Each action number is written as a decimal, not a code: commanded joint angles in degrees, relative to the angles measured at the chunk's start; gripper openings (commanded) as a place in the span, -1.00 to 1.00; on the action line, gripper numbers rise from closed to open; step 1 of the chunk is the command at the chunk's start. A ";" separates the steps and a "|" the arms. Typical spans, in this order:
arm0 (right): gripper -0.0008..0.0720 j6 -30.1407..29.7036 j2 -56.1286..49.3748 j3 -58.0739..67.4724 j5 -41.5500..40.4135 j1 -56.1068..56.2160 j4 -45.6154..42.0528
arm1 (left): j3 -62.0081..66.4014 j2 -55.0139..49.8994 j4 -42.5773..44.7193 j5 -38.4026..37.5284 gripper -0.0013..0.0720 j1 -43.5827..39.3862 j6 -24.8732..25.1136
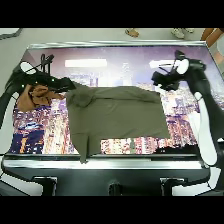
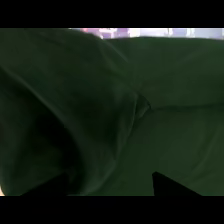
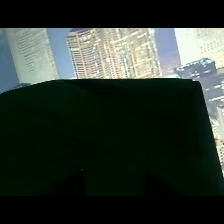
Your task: Fold the shirts.
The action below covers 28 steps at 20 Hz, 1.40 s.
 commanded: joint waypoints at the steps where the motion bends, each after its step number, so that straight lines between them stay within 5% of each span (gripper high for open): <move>1: 0.21 -4.28 3.23 0.59 7.56 -7.13 2.58 | -0.13 0.44 3.10 -14.99 0.61 3.76 -2.14; 2: 0.21 -5.81 4.17 0.59 13.57 -10.97 2.67 | -1.46 1.09 3.17 -18.08 0.59 5.49 -3.72; 4: 0.21 -10.84 4.44 -0.09 25.77 -17.59 2.75 | -8.50 4.44 3.21 -19.54 0.21 7.13 -3.74; 7: 0.22 -13.53 5.07 -6.56 35.78 -23.15 3.10 | -29.59 12.52 2.99 -13.03 0.22 6.25 -1.07; 10: 0.59 -14.69 7.39 -17.49 33.00 -23.74 4.94 | -50.27 17.77 0.04 -4.13 0.23 5.11 2.91; 12: 0.58 -16.26 7.67 -22.32 30.01 -23.74 6.78 | -56.61 18.10 -5.64 0.98 0.22 5.05 7.32; 18: 0.58 -18.49 7.67 -27.80 26.38 -23.74 6.78 | -57.11 17.99 -10.54 10.71 0.19 4.87 7.85; 20: 0.58 -18.84 7.65 -30.56 24.28 -23.74 6.86 | -56.30 17.99 -10.64 11.91 -0.32 4.87 7.78; 21: 0.58 -18.84 7.65 -32.24 22.93 -23.74 6.93 | -56.15 17.99 -10.64 12.11 -0.35 4.87 7.63; 23: 0.58 -18.84 7.58 -35.91 18.88 -23.26 7.08 | -56.17 17.99 -10.62 12.33 -0.88 4.87 8.37; 28: 0.58 -18.88 5.84 -40.50 9.77 -17.53 9.20 | -56.17 18.05 -10.60 9.84 -0.88 4.87 8.96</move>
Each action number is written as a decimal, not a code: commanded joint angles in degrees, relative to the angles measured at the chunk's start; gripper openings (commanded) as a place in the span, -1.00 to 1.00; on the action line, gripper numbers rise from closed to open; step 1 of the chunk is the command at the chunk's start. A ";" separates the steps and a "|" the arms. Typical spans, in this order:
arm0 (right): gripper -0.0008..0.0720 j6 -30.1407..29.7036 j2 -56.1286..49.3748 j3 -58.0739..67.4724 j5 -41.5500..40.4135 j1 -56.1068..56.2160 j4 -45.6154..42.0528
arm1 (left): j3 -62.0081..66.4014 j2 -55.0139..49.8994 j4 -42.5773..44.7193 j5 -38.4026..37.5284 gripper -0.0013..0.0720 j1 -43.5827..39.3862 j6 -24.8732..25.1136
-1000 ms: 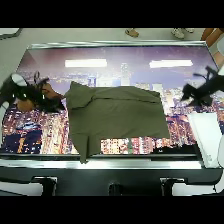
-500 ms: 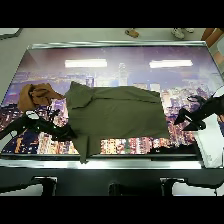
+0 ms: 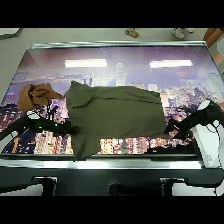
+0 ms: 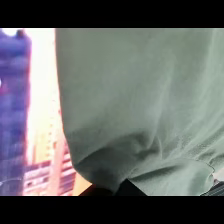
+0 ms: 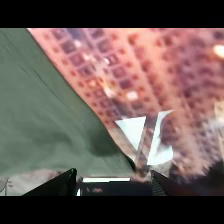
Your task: Fold the shirts.
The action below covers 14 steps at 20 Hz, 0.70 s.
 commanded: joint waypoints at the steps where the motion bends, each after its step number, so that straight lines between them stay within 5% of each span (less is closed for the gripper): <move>1: 0.57 1.55 -1.36 -2.27 -7.13 3.08 0.96 | -0.04 0.04 0.02 -1.79 -0.88 0.04 0.81; 2: 0.48 2.45 -1.77 -2.27 -8.04 3.39 2.40 | -0.04 0.04 0.02 -1.97 -0.88 0.04 0.90; 3: 0.18 2.86 -1.81 -2.27 -8.70 3.43 3.48 | -0.02 0.04 0.02 -1.95 -0.88 0.04 0.87; 4: -0.54 3.13 -1.75 -2.16 -8.94 3.41 5.18 | 0.00 0.04 0.00 -2.01 -0.88 0.04 0.85; 5: -0.85 3.08 -1.73 -1.29 -8.20 3.30 6.21 | 0.57 0.04 0.07 -2.99 -0.88 0.11 0.90; 10: -0.85 -1.66 7.19 14.25 -6.54 3.30 5.42 | 18.21 8.68 4.20 -8.22 -0.89 0.52 -1.14; 14: -0.85 -4.76 22.64 38.51 -20.79 3.30 3.91 | 51.84 21.53 4.42 -5.18 -0.89 0.52 -3.30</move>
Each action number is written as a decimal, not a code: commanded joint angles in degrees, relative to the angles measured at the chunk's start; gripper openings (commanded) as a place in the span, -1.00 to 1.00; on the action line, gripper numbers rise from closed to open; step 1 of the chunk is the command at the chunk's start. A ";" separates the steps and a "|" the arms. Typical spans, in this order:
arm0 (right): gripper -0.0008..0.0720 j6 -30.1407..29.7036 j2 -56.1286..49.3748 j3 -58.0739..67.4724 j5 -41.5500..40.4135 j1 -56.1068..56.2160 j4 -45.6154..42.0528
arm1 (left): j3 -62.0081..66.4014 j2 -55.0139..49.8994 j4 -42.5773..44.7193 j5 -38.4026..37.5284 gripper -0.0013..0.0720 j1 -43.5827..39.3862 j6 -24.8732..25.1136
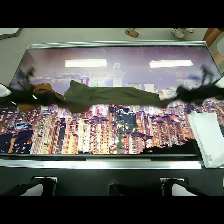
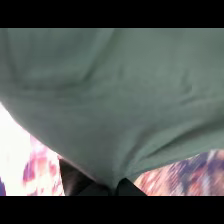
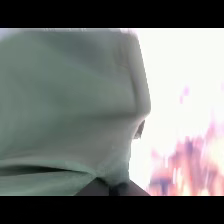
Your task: Fold the shirts.
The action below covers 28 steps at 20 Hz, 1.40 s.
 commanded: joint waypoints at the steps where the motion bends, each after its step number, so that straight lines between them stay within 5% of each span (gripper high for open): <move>1: -0.85 -3.91 13.27 19.23 -14.08 -0.04 -1.64 | 29.05 10.05 1.57 5.18 -0.89 0.11 -1.64; 5: -0.85 -0.22 27.41 27.17 -17.99 -0.04 -3.91 | 44.74 19.87 2.54 19.21 -0.89 0.11 -5.46; 10: -0.85 4.48 32.59 27.19 -7.72 -0.04 -8.33 | 37.62 27.41 4.92 18.99 -0.89 0.11 -8.17; 13: -0.85 5.68 31.08 27.17 -0.35 -0.04 -9.92 | 37.59 24.83 9.31 14.62 -0.89 0.11 -10.71; 16: -0.85 5.68 24.02 27.17 15.47 -0.04 -8.35 | 36.13 18.32 9.22 2.36 -0.89 0.11 -10.64; 19: -0.85 4.44 12.31 22.80 24.74 -0.04 -6.95 | 27.76 8.87 9.20 -7.52 -0.89 0.00 -6.78; 24: -0.85 5.11 -6.21 10.01 6.34 1.55 -6.78 | 5.95 -8.44 7.34 4.09 -0.89 -2.64 -2.45; 28: -0.85 7.63 -16.41 9.97 -6.80 4.94 -4.07 | 3.98 -21.46 -0.83 12.09 -0.88 -4.00 -2.47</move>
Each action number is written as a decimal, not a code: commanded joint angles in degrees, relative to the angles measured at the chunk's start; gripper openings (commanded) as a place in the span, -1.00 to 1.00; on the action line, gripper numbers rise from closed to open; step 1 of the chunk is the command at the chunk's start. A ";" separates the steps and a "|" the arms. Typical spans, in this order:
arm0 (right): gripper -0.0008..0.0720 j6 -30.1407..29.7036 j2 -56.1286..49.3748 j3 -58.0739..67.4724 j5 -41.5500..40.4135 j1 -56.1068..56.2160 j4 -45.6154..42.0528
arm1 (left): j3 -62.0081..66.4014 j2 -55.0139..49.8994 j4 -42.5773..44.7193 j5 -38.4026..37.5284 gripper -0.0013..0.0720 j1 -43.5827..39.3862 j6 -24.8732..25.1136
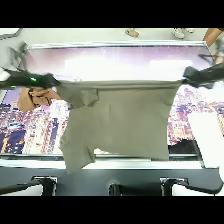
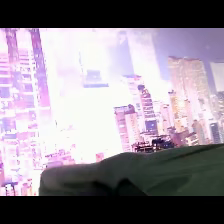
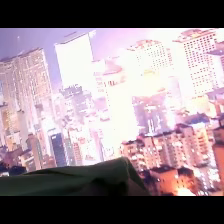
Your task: Fold the shirts.
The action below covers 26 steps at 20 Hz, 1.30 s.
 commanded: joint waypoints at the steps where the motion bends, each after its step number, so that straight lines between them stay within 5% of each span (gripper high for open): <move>1: -0.85 2.25 -8.59 -1.44 -11.34 2.43 3.30 | -3.39 -10.47 -9.05 5.92 -0.88 -1.25 0.70; 7: -0.85 6.10 -11.52 -1.42 -10.60 2.73 4.00 | -3.21 -14.27 -10.86 4.90 -0.77 -4.79 0.66; 8: -0.82 6.08 -10.99 -1.18 -9.55 2.56 3.54 | -2.36 -14.23 -10.78 2.91 -0.29 -4.68 0.68; 9: -0.41 6.05 -10.08 -0.31 -7.45 1.97 2.27 | -0.72 -14.21 -10.73 -0.92 0.34 -3.89 0.68; 10: 0.23 5.60 -8.96 0.72 -4.55 0.98 1.11 | 1.62 -14.21 -9.84 -6.62 0.59 -2.29 0.68; 12: 0.37 1.62 -6.51 2.01 3.41 -2.97 -0.26 | 4.55 -13.62 -2.25 -17.84 -0.08 1.66 -1.44; 14: 0.34 1.29 -5.57 1.90 13.88 -8.13 -0.52 | 1.55 -11.19 5.66 -23.08 -0.08 5.22 -5.35; 17: 0.17 0.04 -5.57 -2.25 24.63 -13.18 -0.55 | -13.35 -5.27 6.40 -21.44 -0.09 8.90 -4.79; 21: 0.04 -0.09 -5.05 -7.32 26.75 -13.64 1.44 | -29.16 -1.86 3.72 -15.17 -0.11 10.40 0.72; 26: 0.05 -1.33 -5.05 -7.48 25.90 -13.29 2.84 | -33.77 -2.51 -5.55 -7.82 -0.11 10.21 4.11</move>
